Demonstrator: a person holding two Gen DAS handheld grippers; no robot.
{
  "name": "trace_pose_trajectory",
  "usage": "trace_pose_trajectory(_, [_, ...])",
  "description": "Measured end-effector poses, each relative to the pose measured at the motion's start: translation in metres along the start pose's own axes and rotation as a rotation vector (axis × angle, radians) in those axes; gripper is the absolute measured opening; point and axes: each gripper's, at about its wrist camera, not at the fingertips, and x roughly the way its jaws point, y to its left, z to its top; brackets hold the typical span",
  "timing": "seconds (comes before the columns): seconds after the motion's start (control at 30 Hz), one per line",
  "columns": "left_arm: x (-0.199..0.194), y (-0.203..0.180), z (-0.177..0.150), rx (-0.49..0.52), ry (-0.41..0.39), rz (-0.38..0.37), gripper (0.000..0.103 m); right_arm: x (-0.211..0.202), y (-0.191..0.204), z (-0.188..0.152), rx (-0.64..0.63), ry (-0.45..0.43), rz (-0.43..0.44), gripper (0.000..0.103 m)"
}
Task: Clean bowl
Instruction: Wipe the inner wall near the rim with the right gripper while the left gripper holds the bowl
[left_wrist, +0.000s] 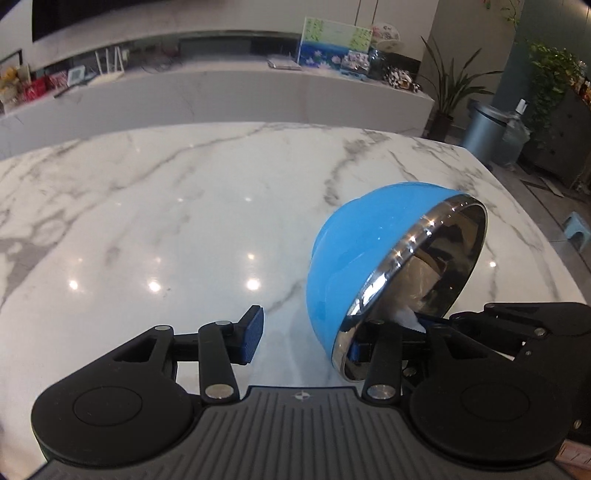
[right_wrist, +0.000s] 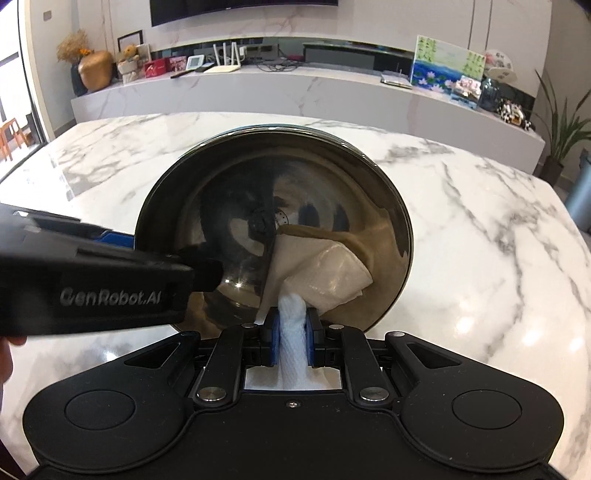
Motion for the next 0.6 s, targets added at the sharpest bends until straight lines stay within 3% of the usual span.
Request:
trace_pose_trajectory(0.13, [0.0005, -0.0009, 0.0001, 0.020, 0.000, 0.004, 0.042, 0.0003, -0.0005, -0.0005, 0.010, -0.001, 0.004, 0.011])
trace_pose_trajectory(0.4, [0.0013, -0.0039, 0.0009, 0.075, 0.004, 0.001, 0.012, 0.0040, -0.0006, 0.0045, 0.023, -0.001, 0.024, 0.011])
trace_pose_trajectory(0.6, [-0.0013, -0.0073, 0.0050, 0.148, -0.001, -0.011, 0.009, -0.0006, 0.0028, 0.0062, -0.006, -0.008, 0.045, 0.011])
